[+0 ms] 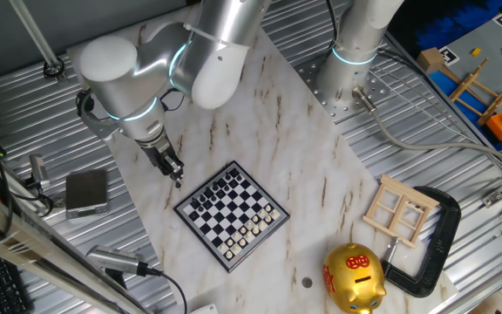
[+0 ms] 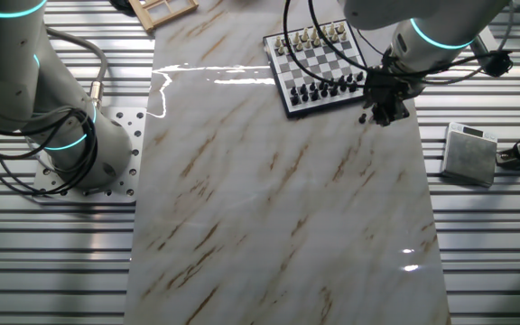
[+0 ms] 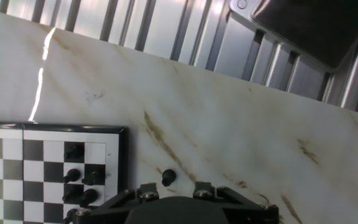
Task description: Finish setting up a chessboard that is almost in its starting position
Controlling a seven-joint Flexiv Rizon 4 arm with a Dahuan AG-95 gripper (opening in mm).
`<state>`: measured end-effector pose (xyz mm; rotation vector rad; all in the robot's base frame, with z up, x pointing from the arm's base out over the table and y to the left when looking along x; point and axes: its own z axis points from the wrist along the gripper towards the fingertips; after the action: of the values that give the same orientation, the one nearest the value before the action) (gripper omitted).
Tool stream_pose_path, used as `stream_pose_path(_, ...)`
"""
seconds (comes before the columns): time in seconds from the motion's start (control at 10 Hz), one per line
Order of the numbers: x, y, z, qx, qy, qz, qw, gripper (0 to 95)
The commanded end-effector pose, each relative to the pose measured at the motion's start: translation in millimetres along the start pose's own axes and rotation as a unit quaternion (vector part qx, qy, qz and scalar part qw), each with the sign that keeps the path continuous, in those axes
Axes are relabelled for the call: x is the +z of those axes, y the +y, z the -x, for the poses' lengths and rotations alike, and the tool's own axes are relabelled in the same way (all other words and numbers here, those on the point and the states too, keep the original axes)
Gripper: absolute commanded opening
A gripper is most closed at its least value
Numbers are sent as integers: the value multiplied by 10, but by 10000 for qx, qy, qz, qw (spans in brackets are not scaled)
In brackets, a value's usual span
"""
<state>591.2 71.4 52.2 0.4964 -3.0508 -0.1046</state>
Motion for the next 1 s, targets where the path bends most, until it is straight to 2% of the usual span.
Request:
stream_pose_path(0.1,-2,3,-14,-76,40,-72,9999,190)
stream_pose_path(0.3,-2,3,-14,-159,71,-1,9998,190)
stream_pose_path(0.7,-2,3,-14,-129,63,13,9999,190)
stream_pose_path(0.8,-2,3,-14,-107,37,22,9999,380)
stream_pose_path(1.0,-14,19,-15,-102,33,20,9999,380)
